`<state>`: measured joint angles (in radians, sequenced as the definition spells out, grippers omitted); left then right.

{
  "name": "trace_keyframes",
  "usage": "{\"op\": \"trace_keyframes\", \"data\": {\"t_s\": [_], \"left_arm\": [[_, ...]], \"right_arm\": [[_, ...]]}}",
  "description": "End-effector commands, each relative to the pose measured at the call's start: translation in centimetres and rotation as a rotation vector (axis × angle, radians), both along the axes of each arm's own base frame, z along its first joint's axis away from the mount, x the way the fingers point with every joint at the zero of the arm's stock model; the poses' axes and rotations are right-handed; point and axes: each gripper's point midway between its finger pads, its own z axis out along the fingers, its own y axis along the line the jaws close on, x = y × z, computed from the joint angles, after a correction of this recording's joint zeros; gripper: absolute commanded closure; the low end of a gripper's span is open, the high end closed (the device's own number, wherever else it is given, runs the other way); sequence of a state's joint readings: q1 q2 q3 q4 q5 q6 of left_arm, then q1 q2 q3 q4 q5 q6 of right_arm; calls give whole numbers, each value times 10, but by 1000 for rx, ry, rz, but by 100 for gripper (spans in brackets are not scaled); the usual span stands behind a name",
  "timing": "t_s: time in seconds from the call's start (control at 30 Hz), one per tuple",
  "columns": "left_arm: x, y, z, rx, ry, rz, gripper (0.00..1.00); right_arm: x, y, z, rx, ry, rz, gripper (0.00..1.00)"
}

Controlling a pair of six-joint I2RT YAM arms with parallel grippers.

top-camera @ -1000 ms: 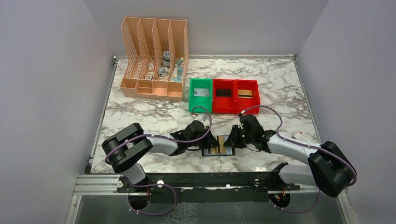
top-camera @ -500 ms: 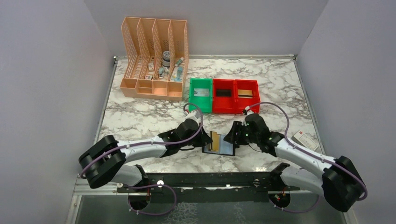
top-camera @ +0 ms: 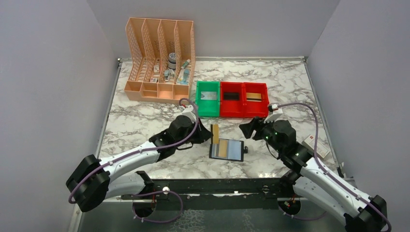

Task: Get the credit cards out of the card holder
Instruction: Remove the credit card from the card holder.

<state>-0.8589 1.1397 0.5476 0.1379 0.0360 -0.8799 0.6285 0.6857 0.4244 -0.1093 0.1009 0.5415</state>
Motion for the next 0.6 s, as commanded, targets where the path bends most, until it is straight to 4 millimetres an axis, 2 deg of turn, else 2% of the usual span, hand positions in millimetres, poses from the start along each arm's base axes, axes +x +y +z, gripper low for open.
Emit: {"op": "trace_keyframes", "data": {"t_s": [0.0, 0.13, 0.27, 0.37, 0.57], "left_arm": [[4, 9, 20, -88, -51, -51, 100], [9, 21, 28, -150, -64, -47, 100], [12, 31, 41, -203, -103, -30, 100], [8, 33, 49, -268, -113, -40, 100], [-3, 26, 58, -387, -90, -80, 100]], "right_arm": [[11, -5, 1, -94, 1, -22, 38], [14, 11, -8, -48, 91, 64, 38], [19, 14, 5, 180, 144, 232, 38], [11, 25, 12, 287, 168, 357, 37], [-13, 43, 8, 383, 229, 538, 37]]}}
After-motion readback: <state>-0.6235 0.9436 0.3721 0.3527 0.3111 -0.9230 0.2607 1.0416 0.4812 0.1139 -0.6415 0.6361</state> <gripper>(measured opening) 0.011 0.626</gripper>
